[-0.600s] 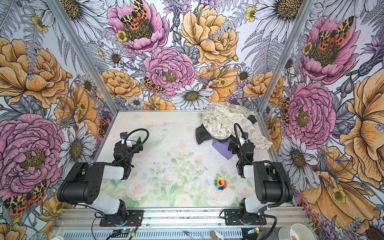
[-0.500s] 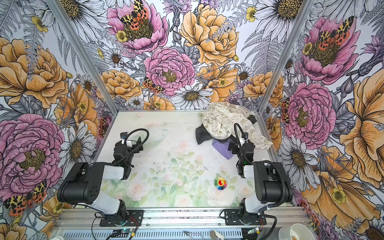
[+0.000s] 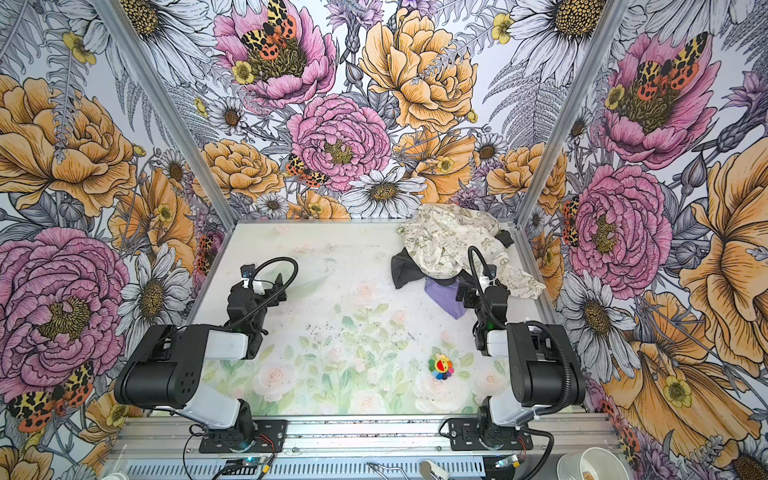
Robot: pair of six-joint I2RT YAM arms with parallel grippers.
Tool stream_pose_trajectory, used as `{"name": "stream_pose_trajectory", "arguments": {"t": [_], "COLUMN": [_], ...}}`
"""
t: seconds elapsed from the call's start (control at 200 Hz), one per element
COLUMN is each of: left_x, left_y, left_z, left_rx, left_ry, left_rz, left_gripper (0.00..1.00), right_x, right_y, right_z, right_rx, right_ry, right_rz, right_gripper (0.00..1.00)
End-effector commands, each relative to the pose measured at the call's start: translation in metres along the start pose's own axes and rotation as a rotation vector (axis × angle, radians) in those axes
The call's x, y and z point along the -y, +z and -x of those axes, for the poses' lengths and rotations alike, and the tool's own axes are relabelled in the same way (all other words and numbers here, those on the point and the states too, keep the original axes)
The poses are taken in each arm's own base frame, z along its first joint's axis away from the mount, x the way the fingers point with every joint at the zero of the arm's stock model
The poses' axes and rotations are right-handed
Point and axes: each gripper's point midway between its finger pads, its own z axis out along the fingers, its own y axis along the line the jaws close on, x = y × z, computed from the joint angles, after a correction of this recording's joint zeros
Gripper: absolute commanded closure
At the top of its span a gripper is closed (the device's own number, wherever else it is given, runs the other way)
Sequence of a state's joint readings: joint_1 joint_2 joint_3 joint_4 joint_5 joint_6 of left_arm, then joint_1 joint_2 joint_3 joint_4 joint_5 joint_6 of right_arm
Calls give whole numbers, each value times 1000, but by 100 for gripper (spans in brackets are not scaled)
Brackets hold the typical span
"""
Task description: Pick out a specific cloth from the pile
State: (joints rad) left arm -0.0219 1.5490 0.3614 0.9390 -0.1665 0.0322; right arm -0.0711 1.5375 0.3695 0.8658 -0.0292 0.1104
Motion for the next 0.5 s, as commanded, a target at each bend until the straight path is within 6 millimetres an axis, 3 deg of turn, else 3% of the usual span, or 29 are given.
{"name": "stream_pose_trajectory", "arguments": {"t": [0.0,0.495], "left_x": [-1,-1], "left_y": [3,4], "left_z": [6,7], "left_rx": [15,14], "left_ry": [-22,-23], "left_rz": [-8,-9], "left_gripper": [1,1], "right_x": [-1,0], "right_y": [2,3], "right_z": [12,12], "right_rx": [40,33], "right_ry": [-11,-13], "right_rz": [-6,-14], "right_gripper": [1,0]}}
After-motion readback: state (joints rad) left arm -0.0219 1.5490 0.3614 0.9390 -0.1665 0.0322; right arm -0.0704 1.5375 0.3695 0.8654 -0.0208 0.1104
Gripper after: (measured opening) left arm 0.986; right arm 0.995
